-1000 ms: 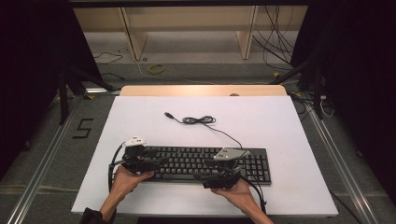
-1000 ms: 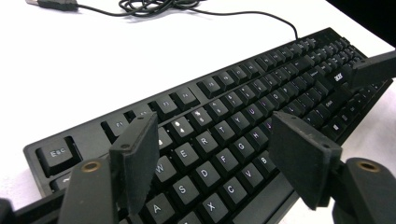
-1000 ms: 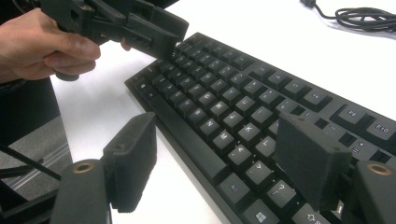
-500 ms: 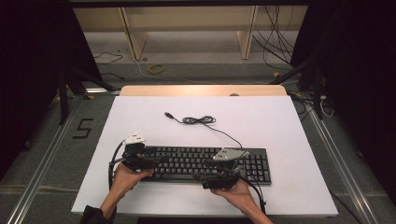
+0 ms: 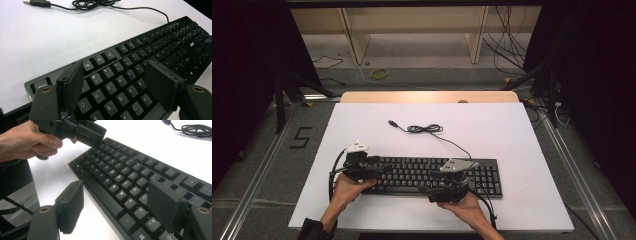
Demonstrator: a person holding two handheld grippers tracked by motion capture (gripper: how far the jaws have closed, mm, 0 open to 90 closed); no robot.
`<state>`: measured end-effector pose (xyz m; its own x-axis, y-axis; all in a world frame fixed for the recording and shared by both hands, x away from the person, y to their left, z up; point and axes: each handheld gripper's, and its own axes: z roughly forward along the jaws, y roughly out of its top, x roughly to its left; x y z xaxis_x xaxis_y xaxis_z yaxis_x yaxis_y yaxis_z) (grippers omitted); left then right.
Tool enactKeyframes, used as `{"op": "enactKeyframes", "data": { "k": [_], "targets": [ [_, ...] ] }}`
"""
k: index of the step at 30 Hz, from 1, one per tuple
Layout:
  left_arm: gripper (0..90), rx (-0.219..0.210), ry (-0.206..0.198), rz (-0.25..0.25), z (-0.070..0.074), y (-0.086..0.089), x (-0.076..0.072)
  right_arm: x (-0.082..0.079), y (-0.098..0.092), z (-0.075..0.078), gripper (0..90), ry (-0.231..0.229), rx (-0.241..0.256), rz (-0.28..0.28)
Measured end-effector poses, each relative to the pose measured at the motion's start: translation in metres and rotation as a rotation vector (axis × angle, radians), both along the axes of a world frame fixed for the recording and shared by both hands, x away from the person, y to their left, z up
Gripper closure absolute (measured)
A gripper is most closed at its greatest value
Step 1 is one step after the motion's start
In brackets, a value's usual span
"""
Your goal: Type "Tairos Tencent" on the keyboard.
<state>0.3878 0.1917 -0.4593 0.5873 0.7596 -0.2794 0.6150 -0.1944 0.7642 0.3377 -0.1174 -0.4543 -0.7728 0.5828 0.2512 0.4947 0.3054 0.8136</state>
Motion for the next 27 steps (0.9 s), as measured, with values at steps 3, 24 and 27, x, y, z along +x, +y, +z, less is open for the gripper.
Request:
{"op": "enactKeyframes", "data": {
  "k": [3, 24, 27],
  "targets": [
    [32.2, 0.003, 0.001, 0.002, 0.0000, 0.0002, 0.0008, 0.0000, 0.0003, 0.0000, 30.6, -0.001, 0.001, 0.000],
    [59.1, 0.028, 0.028, -0.008, -0.0015, -0.0003, 0.0073, 0.0003, 0.0010, -0.0002, 30.6, 0.002, 0.000, 0.002],
    [67.8, 0.050, 0.030, -0.019, -0.0027, -0.0015, 0.0082, 0.0003, 0.0011, -0.0003, 30.6, 0.001, -0.001, 0.003]
  ]
}}
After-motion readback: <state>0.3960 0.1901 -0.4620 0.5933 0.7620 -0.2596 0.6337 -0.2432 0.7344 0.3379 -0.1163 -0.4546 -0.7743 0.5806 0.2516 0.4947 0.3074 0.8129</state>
